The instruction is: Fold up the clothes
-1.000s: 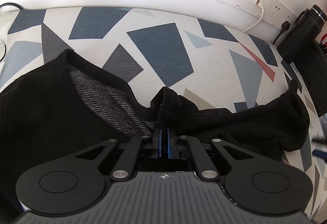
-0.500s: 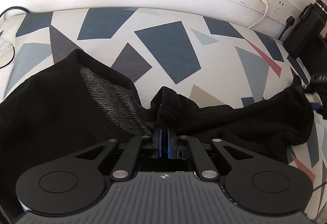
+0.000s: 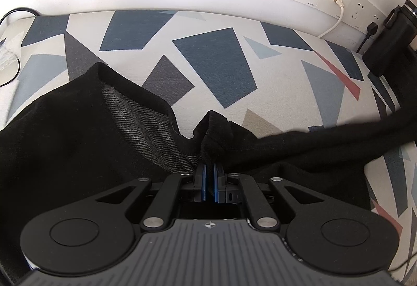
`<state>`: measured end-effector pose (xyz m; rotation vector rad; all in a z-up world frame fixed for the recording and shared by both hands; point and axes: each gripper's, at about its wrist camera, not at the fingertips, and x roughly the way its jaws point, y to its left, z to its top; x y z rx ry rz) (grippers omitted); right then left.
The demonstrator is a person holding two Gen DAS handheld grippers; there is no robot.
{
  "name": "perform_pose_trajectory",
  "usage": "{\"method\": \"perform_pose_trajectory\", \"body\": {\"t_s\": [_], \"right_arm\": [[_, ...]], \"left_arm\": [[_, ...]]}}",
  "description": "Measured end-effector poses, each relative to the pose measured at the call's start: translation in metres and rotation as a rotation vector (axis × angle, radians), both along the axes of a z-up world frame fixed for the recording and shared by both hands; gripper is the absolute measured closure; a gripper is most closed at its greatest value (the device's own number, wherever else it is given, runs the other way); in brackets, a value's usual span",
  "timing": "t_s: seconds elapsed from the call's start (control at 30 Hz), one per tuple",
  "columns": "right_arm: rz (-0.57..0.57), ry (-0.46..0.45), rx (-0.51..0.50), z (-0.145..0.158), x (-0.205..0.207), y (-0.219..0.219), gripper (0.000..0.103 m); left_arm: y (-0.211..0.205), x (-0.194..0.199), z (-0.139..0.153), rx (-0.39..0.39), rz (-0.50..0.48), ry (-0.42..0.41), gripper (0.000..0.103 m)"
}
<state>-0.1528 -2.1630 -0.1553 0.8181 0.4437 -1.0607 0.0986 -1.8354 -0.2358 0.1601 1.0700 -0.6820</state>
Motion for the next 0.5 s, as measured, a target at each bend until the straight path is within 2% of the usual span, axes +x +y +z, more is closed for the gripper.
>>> {"method": "perform_pose_trajectory", "body": {"t_s": [0.07,0.13,0.2,0.3,0.4,0.5], "right_arm": [[-0.018,0.127,0.118,-0.028,-0.004,-0.007,0.088],[-0.048,0.222,0.236,-0.051,-0.008,-0.011,0.075],[-0.053,0.232,0.288,-0.063,-0.012,-0.006,0.070],[-0.005,0.254,0.255,-0.061,-0.006,0.017,0.057],[0.088,0.283,0.168,-0.053,0.009,0.042,0.039],[0.198,0.279,0.049,-0.046,0.024,0.064,0.035]], "left_arm": [[0.000,0.000,0.000,0.001,-0.001,-0.001,0.097],[0.000,0.000,0.000,0.000,0.000,0.001,0.097],[0.000,0.000,0.000,-0.003,0.003,0.004,0.097],[0.000,0.001,0.000,-0.011,0.012,0.012,0.097],[-0.005,0.003,0.001,-0.062,0.002,0.010,0.097],[-0.023,0.007,0.009,-0.129,-0.039,-0.031,0.097]]}}
